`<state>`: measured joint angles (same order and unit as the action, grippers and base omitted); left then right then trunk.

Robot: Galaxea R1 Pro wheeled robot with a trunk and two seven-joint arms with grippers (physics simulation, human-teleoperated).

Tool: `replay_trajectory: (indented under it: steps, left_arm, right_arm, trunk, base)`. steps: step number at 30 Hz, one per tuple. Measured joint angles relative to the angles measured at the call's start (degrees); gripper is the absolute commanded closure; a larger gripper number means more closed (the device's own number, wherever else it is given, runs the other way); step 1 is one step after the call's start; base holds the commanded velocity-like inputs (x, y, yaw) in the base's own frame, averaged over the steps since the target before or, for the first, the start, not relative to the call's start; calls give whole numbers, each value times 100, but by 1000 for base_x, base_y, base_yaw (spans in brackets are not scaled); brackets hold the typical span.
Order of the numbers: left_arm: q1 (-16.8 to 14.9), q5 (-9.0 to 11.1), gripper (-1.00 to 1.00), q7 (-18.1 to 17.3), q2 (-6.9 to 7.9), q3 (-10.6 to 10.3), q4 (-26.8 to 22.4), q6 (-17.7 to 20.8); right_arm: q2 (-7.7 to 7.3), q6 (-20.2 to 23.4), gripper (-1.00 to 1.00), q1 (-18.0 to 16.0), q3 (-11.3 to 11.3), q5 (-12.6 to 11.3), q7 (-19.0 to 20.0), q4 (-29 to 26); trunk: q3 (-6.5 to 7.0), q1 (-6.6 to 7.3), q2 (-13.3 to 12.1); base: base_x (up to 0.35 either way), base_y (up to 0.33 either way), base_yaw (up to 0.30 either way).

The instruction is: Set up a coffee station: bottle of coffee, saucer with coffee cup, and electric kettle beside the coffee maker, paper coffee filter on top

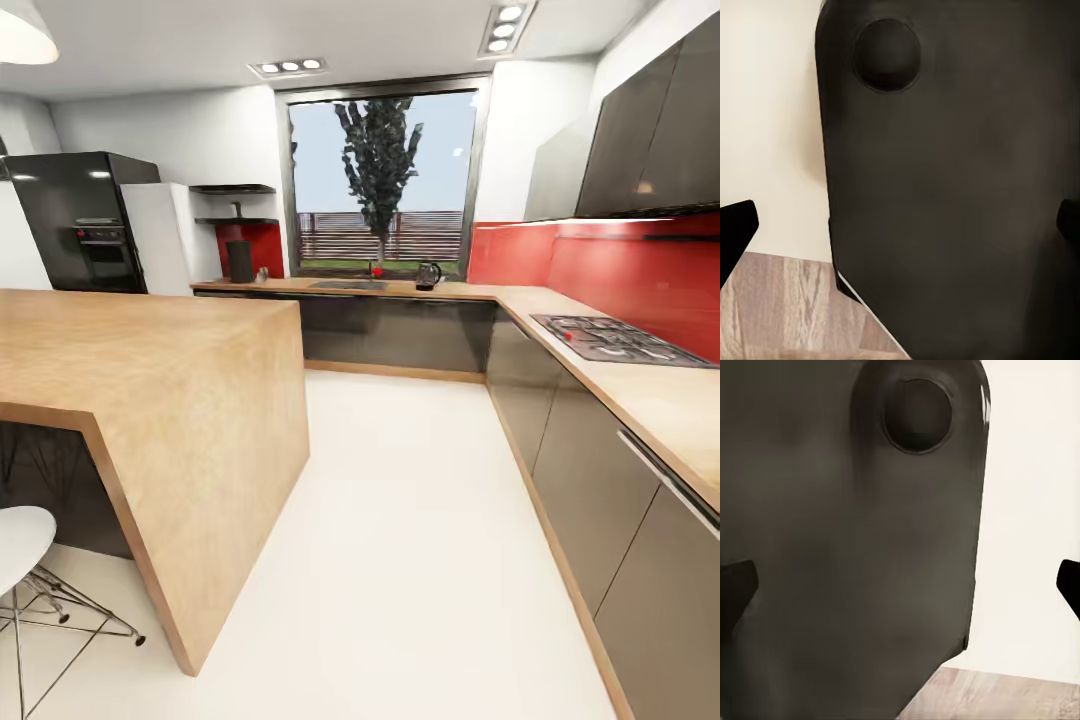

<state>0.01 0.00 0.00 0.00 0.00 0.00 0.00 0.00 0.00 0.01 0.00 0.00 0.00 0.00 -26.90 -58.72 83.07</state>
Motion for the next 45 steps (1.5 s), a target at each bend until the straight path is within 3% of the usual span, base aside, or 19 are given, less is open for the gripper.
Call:
replay_trajectory:
  steps: [5, 14, 21, 31, 45]
  left_arm:
    - [5, 10, -100, -5, -14, 12, -49, -149]
    - [7, 16, -100, -6, -18, 8, -48, -63]
    - [7, 16, -100, -28, -17, -6, -48, -47]
    - [7, 16, -100, -48, -22, 5, -48, -29]
    - [-4, 33, -100, -32, -26, 8, -57, -25]
  right_arm:
    - [161, -6, -100, -17, -6, -8, 53, -160]
    - [446, -9, -100, -17, -14, 0, 49, -171]
    - [448, -8, -100, -17, -15, 0, 51, -271]
    - [448, -8, -100, -17, -15, 0, 56, -285]
    - [448, -8, -100, -17, -15, -1, 56, -376]
  trunk:
    - [2, -1, -1]
    - [2, -1, -1]
    - [2, -1, -1]
    - [2, -1, -1]
    - [254, 306, -562]
  base:
    - [0, 0, 0]
    - [0, 0, 0]
    - [0, 0, -34]
    - [0, 0, -245]
    - [0, 0, -193]
